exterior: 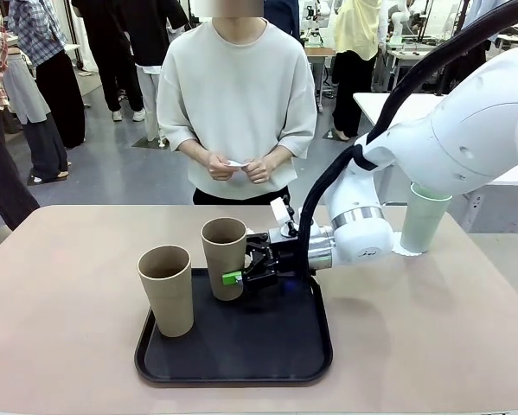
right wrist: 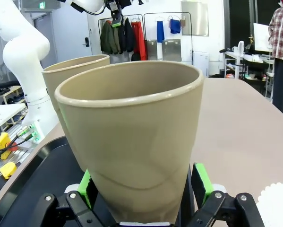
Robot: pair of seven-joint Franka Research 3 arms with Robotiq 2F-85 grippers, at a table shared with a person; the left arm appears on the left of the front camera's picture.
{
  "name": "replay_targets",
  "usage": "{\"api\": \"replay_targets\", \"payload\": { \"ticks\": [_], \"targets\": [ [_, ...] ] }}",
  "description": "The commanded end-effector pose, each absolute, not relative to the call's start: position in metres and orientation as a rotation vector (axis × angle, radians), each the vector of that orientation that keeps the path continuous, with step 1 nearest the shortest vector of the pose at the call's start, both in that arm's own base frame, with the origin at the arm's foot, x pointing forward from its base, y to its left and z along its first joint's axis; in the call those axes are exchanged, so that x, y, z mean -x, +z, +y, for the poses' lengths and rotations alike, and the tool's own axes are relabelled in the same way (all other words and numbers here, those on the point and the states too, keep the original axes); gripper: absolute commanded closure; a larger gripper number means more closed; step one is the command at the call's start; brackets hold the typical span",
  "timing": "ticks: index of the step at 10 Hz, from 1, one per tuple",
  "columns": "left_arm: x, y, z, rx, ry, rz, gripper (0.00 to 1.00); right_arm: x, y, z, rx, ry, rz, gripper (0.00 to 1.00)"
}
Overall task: Place coasters on the table and set cups on them.
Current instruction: Take one Reusable plastic cup from the Flat Tray and place it on a coaster set by the human.
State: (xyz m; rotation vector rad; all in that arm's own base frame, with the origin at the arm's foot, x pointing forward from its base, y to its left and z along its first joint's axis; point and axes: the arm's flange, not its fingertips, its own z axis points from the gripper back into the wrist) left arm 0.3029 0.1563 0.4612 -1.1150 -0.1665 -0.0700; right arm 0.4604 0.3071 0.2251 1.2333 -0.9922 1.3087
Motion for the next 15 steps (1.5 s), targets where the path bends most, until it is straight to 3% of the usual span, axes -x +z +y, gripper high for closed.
{"api": "replay_targets", "payload": {
  "ticks": [1, 2, 3, 4, 6, 7, 9, 15],
  "targets": [
    [-0.303, 0.462, 0.157, 1.131, -0.081, -0.182, 0.0, -0.467, 0.222, 0.318, -1.252, 1.318, -0.967, 0.0],
    [-0.303, 0.462, 0.157, 1.131, -0.081, -0.182, 0.0, -0.467, 0.222, 0.318, -1.26, 1.341, -0.948, 0.56],
    [-0.303, 0.462, 0.157, 1.131, -0.081, -0.182, 0.0, -0.466, 0.222, 0.319, -1.264, 1.342, -0.944, 0.58],
    [-0.303, 0.462, 0.157, 1.131, -0.081, -0.182, 0.0, -0.465, 0.222, 0.318, -1.263, 1.345, -0.946, 1.0],
    [-0.303, 0.462, 0.157, 1.131, -0.081, -0.182, 0.0, -0.462, 0.229, 0.315, -1.251, 1.353, -0.962, 1.0],
    [-0.303, 0.462, 0.157, 1.131, -0.081, -0.182, 0.0, -0.46, 0.234, 0.312, -1.241, 1.349, -0.979, 0.76],
    [-0.303, 0.462, 0.157, 1.131, -0.081, -0.182, 0.0, -0.448, 0.257, 0.305, -1.253, 1.352, -0.978, 0.76],
    [-0.303, 0.462, 0.157, 1.131, -0.081, -0.182, 0.0, -0.404, 0.403, 0.292, -1.242, 1.365, -0.973, 0.76]
  ]
}}
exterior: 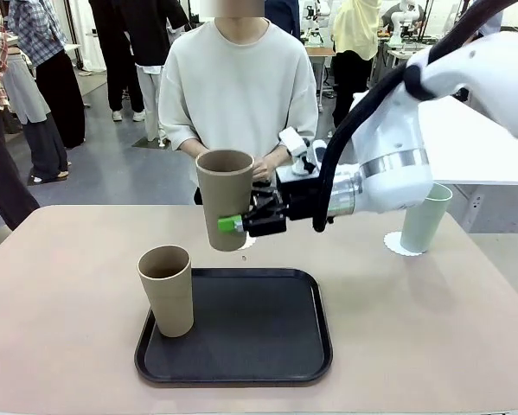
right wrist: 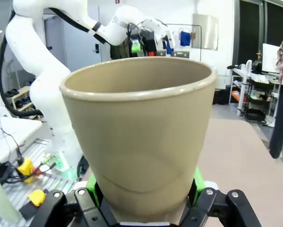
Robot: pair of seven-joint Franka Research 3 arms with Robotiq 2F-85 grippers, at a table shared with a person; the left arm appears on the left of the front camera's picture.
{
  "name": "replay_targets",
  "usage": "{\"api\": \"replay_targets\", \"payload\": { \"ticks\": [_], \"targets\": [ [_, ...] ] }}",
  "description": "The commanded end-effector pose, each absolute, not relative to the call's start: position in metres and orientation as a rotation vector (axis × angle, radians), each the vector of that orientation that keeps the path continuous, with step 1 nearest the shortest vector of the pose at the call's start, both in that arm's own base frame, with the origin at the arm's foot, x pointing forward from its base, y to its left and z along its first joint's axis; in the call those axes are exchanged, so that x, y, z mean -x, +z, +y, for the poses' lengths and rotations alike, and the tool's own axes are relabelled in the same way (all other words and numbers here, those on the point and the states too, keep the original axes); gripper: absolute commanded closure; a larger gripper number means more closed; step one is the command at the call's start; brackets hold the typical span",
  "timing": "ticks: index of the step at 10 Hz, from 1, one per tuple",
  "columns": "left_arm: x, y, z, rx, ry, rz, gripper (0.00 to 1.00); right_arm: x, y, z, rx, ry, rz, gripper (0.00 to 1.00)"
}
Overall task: Place coasters on the table and set cups on them.
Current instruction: Take one Reusable plastic cup from the Flat Tray and place it on a coaster set by the human.
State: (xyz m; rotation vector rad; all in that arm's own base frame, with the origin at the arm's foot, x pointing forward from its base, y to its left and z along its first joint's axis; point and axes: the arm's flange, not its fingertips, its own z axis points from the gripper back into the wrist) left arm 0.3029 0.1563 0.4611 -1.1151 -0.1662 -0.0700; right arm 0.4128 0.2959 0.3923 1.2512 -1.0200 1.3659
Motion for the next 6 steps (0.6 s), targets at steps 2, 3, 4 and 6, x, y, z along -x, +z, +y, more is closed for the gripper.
{"api": "replay_targets", "payload": {
  "ticks": [2, 3, 4, 6],
  "targets": [
    [-0.3032, 0.4618, 0.1569, 1.131, -0.081, -0.182, 0.0, -0.3989, 0.4203, 0.2928, -1.206, 1.348, -0.965, 0.76],
    [-0.3032, 0.4618, 0.1569, 1.131, -0.081, -0.182, 0.0, -0.3978, 0.4203, 0.2922, -1.186, 1.333, -0.945, 0.76],
    [-0.3032, 0.4618, 0.1569, 1.131, -0.081, -0.182, 0.0, -0.402, 0.4244, 0.2969, -1.237, 1.36, -1.008, 0.76],
    [-0.3032, 0.4618, 0.1569, 1.131, -0.081, -0.182, 0.0, -0.402, 0.4244, 0.2969, -1.237, 1.36, -1.008, 0.76]
  ]
}}
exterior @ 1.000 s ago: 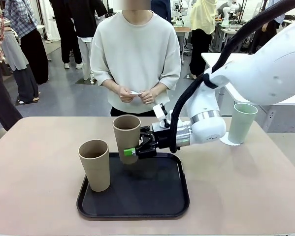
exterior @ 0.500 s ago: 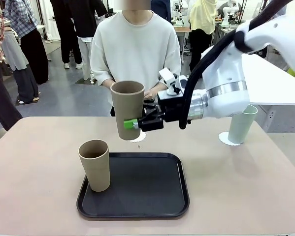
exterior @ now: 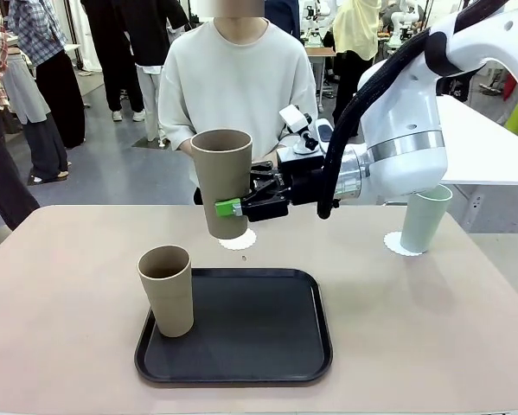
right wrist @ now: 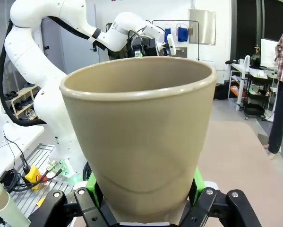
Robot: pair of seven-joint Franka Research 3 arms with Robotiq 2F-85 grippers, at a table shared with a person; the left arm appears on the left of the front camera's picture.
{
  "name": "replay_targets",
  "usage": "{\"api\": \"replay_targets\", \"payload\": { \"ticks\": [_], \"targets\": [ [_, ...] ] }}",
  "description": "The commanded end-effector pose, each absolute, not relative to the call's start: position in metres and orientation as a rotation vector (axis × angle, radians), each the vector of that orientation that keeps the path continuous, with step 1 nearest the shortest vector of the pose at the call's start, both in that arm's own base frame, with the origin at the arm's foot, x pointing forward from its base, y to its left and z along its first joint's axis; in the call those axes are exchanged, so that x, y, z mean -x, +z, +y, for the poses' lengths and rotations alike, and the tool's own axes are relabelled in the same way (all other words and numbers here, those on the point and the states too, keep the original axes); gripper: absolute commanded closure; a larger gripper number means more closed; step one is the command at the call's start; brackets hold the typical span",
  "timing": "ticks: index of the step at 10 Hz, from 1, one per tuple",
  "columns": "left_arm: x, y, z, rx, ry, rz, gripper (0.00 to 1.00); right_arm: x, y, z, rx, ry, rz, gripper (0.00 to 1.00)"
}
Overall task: Place coasters on the table and set cups on them.
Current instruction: Take one Reusable plastic cup from the Flat Tray and place it on a coaster set by the human.
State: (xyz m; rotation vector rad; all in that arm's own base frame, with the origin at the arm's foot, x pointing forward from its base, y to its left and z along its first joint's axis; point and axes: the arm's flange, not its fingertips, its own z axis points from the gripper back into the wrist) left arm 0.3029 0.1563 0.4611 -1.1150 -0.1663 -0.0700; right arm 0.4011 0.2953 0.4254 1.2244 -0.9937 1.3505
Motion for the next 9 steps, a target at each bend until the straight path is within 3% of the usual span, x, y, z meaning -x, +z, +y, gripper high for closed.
{"api": "replay_targets", "payload": {
  "ticks": [1, 2, 3, 7, 9],
  "targets": [
    [-0.303, 0.462, 0.157, 1.131, -0.081, -0.182, 0.0, -0.402, 0.424, 0.297, -1.237, 1.36, -1.008, 0.76],
    [-0.303, 0.462, 0.157, 1.131, -0.081, -0.182, 0.0, -0.402, 0.424, 0.297, -1.237, 1.36, -1.008, 0.76],
    [-0.303, 0.462, 0.157, 1.131, -0.081, -0.182, 0.0, -0.401, 0.425, 0.295, -1.227, 1.351, -0.993, 0.18],
    [-0.303, 0.462, 0.157, 1.131, -0.081, -0.182, 0.0, -0.529, 0.432, 0.279, -1.19, 1.168, -1.056, 0.18],
    [-0.303, 0.462, 0.157, 1.131, -0.081, -0.182, 0.0, -0.569, 0.421, 0.28, -1.207, 1.143, -1.021, 0.18]
  ]
}}
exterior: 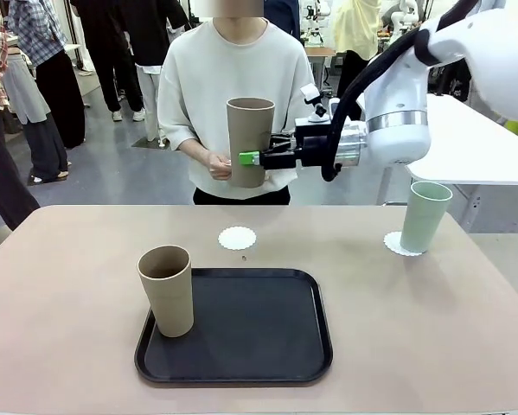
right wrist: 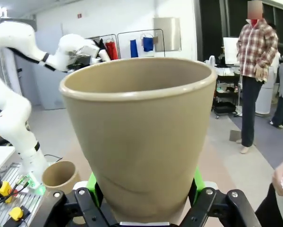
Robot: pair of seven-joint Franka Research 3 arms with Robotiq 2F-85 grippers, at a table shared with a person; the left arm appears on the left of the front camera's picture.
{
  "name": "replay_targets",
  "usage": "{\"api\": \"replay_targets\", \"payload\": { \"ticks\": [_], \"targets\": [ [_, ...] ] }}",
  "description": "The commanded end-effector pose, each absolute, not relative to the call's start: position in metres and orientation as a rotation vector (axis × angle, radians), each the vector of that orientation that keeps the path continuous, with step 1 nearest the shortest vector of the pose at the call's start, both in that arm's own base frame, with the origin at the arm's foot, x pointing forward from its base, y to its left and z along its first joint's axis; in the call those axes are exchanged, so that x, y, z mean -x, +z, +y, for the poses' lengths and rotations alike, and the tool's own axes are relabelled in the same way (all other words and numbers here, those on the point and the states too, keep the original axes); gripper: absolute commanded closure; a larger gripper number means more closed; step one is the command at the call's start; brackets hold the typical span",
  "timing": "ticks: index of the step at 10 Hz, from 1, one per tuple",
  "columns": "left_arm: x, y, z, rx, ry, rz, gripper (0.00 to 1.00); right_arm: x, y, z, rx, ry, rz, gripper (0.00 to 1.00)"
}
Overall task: Place coasters on the table and set cups on them.
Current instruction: Take one Reusable plastic cup from the Flat Tray and place it on a coaster set by the human.
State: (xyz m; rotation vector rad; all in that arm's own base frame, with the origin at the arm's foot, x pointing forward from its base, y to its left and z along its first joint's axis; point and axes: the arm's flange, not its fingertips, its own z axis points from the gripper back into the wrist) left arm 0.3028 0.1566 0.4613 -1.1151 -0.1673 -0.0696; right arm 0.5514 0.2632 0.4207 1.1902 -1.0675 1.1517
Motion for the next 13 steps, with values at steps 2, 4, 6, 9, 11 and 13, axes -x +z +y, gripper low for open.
{"api": "replay_targets", "payload": {
  "ticks": [2, 4, 6, 9, 11, 13],
  "targets": [
    [-0.303, 0.462, 0.157, 1.131, -0.081, -0.182, 0.0, -0.592, 0.41, 0.288, -1.206, 1.123, -0.981, 0.18],
    [-0.303, 0.462, 0.157, 1.131, -0.081, -0.182, 0.0, -0.581, 0.405, 0.276, -1.208, 1.123, -1.035, 0.18],
    [-0.303, 0.462, 0.157, 1.131, -0.081, -0.182, 0.0, -0.581, 0.405, 0.276, -1.208, 1.123, -1.035, 0.18],
    [-0.303, 0.462, 0.157, 1.131, -0.081, -0.182, 0.0, -0.591, 0.386, 0.281, -1.194, 1.186, -0.994, 0.18],
    [-0.303, 0.462, 0.157, 1.131, -0.081, -0.182, 0.0, -0.607, 0.353, 0.288, -1.176, 1.264, -1.03, 0.18],
    [-0.303, 0.462, 0.157, 1.131, -0.081, -0.182, 0.0, -0.613, 0.327, 0.292, -1.183, 1.325, -1.051, 0.18]
  ]
}}
